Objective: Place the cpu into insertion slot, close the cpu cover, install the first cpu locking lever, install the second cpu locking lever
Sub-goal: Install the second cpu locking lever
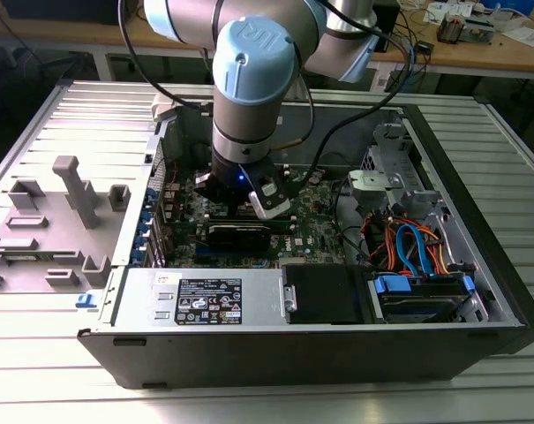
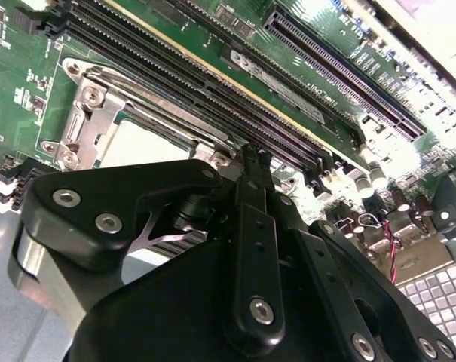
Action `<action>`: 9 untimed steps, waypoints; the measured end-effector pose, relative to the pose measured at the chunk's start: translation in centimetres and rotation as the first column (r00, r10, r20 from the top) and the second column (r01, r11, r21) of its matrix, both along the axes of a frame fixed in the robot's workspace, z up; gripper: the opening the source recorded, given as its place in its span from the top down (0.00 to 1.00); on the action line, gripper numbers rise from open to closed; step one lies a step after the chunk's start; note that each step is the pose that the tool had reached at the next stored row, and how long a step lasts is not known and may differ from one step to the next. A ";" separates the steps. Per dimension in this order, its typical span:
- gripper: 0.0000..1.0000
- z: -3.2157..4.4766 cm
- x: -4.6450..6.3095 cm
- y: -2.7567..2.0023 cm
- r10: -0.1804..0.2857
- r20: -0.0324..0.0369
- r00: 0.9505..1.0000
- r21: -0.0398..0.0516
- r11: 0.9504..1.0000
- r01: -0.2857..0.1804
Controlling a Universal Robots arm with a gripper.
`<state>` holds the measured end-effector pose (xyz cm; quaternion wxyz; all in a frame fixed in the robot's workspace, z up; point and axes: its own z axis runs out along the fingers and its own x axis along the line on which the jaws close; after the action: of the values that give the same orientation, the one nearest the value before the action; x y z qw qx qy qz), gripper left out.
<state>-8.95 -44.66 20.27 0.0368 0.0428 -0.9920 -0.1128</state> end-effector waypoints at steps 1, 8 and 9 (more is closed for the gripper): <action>0.89 -0.02 0.0 0.00 0.000 0.000 1.000 0.001 1.000 0.000; 0.89 -0.09 -0.2 0.00 0.000 0.000 1.000 0.005 1.000 0.000; 0.89 -0.10 -0.2 0.00 0.000 0.000 1.000 0.007 1.000 0.000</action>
<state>-9.17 -44.66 20.18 0.0367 0.0429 -0.9916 -0.1161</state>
